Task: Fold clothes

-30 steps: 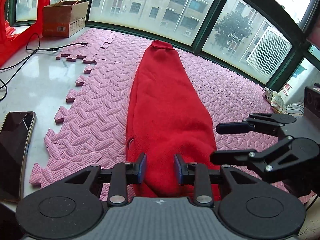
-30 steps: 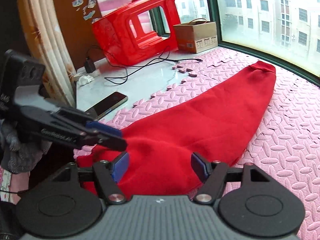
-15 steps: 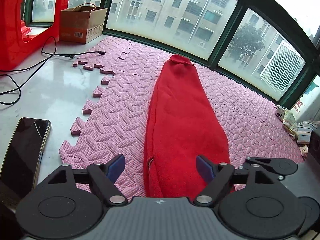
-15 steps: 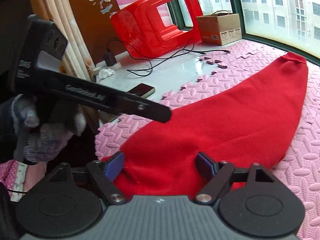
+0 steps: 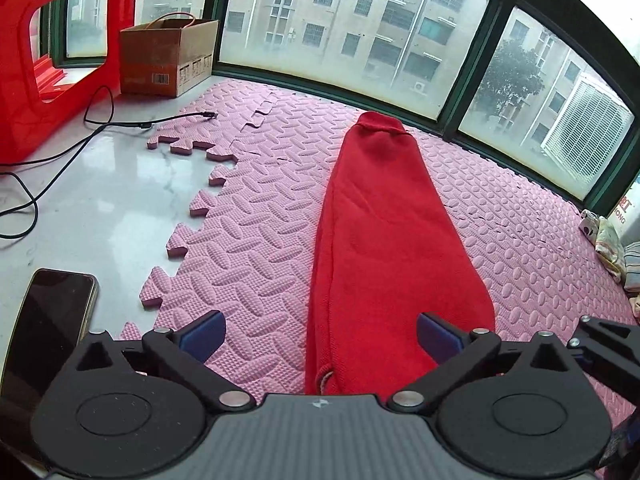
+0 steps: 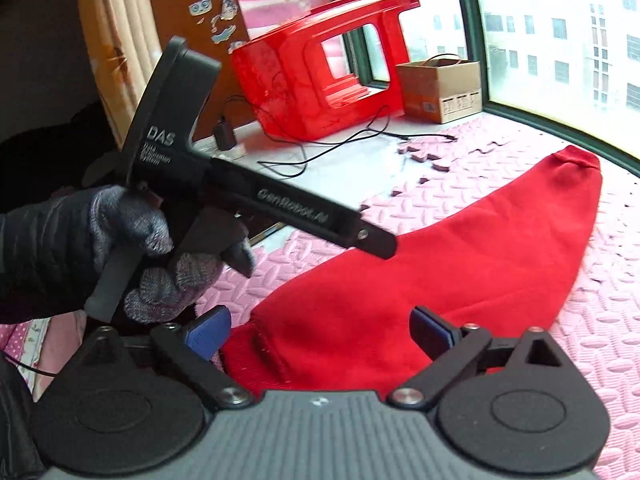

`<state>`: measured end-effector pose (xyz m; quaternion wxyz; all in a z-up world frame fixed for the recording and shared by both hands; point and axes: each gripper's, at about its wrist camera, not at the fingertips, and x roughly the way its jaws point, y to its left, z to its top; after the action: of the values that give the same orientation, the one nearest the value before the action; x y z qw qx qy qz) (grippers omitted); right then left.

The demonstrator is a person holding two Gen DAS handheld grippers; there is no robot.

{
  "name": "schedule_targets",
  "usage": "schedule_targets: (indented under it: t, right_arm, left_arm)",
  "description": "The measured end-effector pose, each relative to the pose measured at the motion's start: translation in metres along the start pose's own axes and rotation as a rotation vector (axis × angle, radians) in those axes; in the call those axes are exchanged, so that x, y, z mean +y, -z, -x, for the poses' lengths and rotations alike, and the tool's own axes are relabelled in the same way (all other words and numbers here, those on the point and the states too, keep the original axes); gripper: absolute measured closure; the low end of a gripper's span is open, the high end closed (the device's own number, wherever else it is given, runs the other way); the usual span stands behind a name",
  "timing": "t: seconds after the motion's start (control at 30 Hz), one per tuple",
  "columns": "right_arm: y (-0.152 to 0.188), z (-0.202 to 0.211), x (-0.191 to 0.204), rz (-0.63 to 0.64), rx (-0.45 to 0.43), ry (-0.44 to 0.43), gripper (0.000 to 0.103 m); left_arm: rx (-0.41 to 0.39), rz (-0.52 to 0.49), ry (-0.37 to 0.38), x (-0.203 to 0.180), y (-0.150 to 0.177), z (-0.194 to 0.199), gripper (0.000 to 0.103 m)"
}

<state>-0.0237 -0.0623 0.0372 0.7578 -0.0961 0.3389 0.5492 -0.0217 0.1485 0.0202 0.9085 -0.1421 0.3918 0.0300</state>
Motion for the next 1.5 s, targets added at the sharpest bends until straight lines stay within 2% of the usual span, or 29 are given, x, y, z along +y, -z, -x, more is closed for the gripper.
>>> schedule_targets:
  t: [0.03,0.13,0.23,0.47,0.6,0.83,1.0,1.33,1.5]
  right_arm:
    - [-0.001,0.002,-0.010,-0.018,-0.010,0.044,0.005]
    - [0.000,0.002,-0.029,-0.064,-0.019,0.098,0.004]
    - [0.004,-0.005,-0.048,-0.130,-0.014,0.126,0.004]
    - [0.017,-0.022,-0.072,-0.226,-0.004,0.135,0.004]
    - [0.019,-0.013,-0.081,-0.283,-0.024,0.100,0.004]
    - [0.022,-0.002,-0.109,-0.302,-0.022,0.127,0.003]
    - [0.017,-0.011,-0.128,-0.320,-0.027,0.067,0.003]
    - [0.009,-0.035,-0.158,-0.331,-0.063,-0.103,0.002]
    - [0.012,-0.041,-0.167,-0.323,-0.012,-0.201,0.002]
  left_arm:
    - [0.006,0.004,-0.007,0.002,0.001,-0.003,0.000]
    - [0.029,0.016,-0.030,0.007,0.006,-0.010,0.000]
    - [0.054,0.029,-0.055,0.014,0.013,-0.014,0.000]
    - [0.065,0.050,-0.070,0.023,0.017,-0.017,0.000]
    - [0.072,0.064,-0.076,0.027,0.017,-0.020,0.000]
    - [0.089,0.056,-0.077,0.028,0.018,-0.025,0.000]
    - [0.106,0.056,-0.094,0.026,0.016,-0.027,0.000]
    - [0.133,0.063,-0.133,0.021,0.013,-0.032,0.000]
    - [0.141,0.069,-0.144,0.020,0.012,-0.033,0.000]
